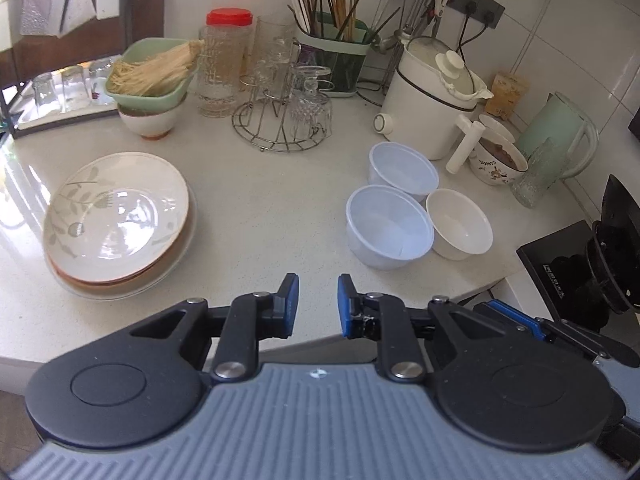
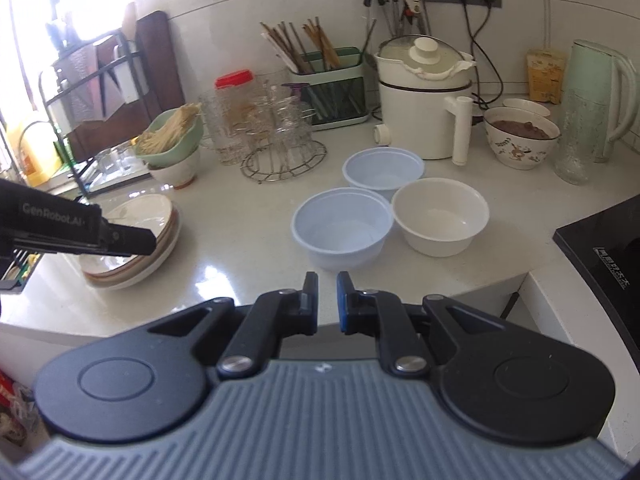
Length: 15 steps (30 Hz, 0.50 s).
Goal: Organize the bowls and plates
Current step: 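Move both tools to the rim of the light blue plastic bowl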
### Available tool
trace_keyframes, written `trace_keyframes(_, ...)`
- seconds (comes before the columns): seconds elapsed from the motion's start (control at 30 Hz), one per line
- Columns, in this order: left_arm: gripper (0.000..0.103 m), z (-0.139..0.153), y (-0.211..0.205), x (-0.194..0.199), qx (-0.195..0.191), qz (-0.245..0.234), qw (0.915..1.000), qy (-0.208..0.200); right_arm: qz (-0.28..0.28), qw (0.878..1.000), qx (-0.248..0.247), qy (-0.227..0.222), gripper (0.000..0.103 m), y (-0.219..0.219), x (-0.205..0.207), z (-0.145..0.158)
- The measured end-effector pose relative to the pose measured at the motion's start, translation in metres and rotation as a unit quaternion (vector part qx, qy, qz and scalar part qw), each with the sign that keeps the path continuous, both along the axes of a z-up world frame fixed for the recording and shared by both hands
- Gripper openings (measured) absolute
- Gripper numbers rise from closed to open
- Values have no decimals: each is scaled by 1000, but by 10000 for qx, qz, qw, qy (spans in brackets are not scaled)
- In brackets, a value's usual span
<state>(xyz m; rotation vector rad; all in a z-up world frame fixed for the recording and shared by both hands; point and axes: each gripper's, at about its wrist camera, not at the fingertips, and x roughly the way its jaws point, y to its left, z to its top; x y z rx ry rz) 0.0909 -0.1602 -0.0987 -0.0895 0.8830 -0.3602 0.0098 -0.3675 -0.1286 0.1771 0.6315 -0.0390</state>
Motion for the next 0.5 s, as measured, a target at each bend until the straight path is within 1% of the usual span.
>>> trace_keyframes(0.17, 47, -6, -16, 24, 12, -159, 9998, 122, -193, 9998, 18, 41, 14, -11, 10, 1)
trace_keyframes(0.23, 49, -10, -21, 33, -35, -156, 9997, 183, -283, 9996, 29, 40, 14, -14, 14, -1)
trace_keyframes(0.27, 49, -12, -23, 39, -74, -165, 9996, 226, -378, 9993, 1, 49, 24, -15, 17, -3)
trace_keyframes(0.33, 49, -16, -27, 48, -127, -208, 9992, 319, -485, 9987, 76, 118, 39, -20, 23, -8)
trace_keyframes(0.5, 49, -29, -37, 71, -258, -301, 9982, 458, -526, 9976, 415, 165, 38, -35, 36, -17)
